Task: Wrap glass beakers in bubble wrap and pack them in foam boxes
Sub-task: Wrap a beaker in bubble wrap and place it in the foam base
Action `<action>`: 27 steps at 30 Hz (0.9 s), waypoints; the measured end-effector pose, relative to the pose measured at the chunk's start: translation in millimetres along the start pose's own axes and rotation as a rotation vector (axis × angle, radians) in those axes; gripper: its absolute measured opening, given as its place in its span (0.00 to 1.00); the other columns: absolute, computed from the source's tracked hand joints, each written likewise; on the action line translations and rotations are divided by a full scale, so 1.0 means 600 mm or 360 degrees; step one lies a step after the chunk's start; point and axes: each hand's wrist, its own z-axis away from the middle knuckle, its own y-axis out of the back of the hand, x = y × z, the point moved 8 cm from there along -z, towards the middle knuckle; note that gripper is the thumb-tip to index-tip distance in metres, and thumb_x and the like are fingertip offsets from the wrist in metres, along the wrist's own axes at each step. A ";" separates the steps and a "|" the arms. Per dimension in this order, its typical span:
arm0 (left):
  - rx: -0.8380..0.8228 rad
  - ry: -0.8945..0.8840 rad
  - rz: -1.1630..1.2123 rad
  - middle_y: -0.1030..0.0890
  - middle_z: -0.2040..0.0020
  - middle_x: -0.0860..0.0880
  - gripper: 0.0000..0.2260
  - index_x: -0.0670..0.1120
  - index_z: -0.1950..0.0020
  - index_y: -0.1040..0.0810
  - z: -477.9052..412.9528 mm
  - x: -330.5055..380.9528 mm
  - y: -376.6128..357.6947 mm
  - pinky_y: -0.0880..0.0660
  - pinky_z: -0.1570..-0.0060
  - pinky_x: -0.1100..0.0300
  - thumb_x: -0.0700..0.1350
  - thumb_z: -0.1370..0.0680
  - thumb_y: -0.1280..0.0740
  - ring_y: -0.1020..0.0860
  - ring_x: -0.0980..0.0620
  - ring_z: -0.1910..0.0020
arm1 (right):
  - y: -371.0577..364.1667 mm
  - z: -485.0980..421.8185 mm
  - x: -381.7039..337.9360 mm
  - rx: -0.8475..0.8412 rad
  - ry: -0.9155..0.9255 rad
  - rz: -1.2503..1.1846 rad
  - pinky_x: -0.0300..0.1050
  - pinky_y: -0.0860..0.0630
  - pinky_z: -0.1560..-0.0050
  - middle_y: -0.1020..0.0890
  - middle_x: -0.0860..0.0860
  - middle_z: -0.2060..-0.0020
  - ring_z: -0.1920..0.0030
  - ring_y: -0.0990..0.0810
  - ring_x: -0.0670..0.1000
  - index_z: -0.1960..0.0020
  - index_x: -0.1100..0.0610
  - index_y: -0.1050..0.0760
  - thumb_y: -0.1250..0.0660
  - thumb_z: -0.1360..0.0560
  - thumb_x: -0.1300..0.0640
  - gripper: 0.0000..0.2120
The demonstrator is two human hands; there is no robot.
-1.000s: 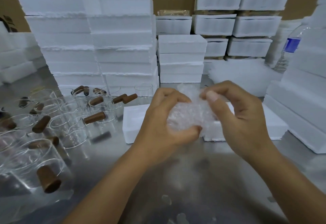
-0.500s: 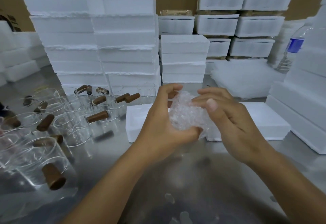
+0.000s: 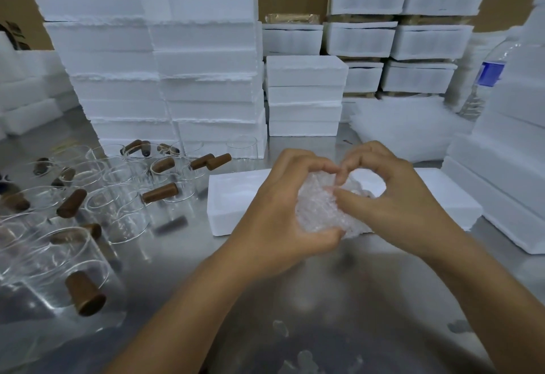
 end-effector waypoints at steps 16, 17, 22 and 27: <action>0.0231 0.0388 0.0315 0.27 0.47 0.66 0.23 0.62 0.46 0.29 0.000 -0.036 0.023 0.33 0.52 0.78 0.49 0.36 0.26 0.28 0.68 0.47 | 0.061 -0.015 0.039 0.0182 -0.0288 -0.0536 0.44 0.27 0.45 0.16 0.45 0.55 0.50 0.19 0.43 0.53 0.45 0.19 0.38 0.35 0.36 0.18; 0.0273 0.0421 0.0382 0.26 0.48 0.66 0.22 0.61 0.46 0.29 0.001 -0.041 0.028 0.33 0.53 0.79 0.47 0.35 0.25 0.28 0.70 0.48 | 0.060 -0.015 0.044 0.0162 -0.0341 -0.0529 0.44 0.27 0.46 0.16 0.45 0.55 0.52 0.18 0.43 0.54 0.45 0.18 0.38 0.33 0.37 0.17; 0.0292 0.0507 0.0551 0.25 0.49 0.66 0.21 0.61 0.45 0.29 0.002 -0.050 0.021 0.33 0.54 0.79 0.48 0.34 0.26 0.27 0.72 0.51 | 0.016 -0.005 0.057 -0.0116 -0.0563 -0.0689 0.40 0.24 0.67 0.18 0.50 0.61 0.73 0.24 0.50 0.57 0.53 0.19 0.33 0.34 0.45 0.14; 0.0218 0.0555 0.0591 0.28 0.44 0.67 0.26 0.63 0.39 0.33 0.004 -0.054 0.000 0.32 0.53 0.79 0.53 0.34 0.28 0.28 0.72 0.47 | 0.017 -0.004 0.058 -0.0082 -0.0615 -0.0913 0.36 0.24 0.70 0.20 0.50 0.69 0.74 0.24 0.47 0.58 0.59 0.21 0.32 0.34 0.52 0.11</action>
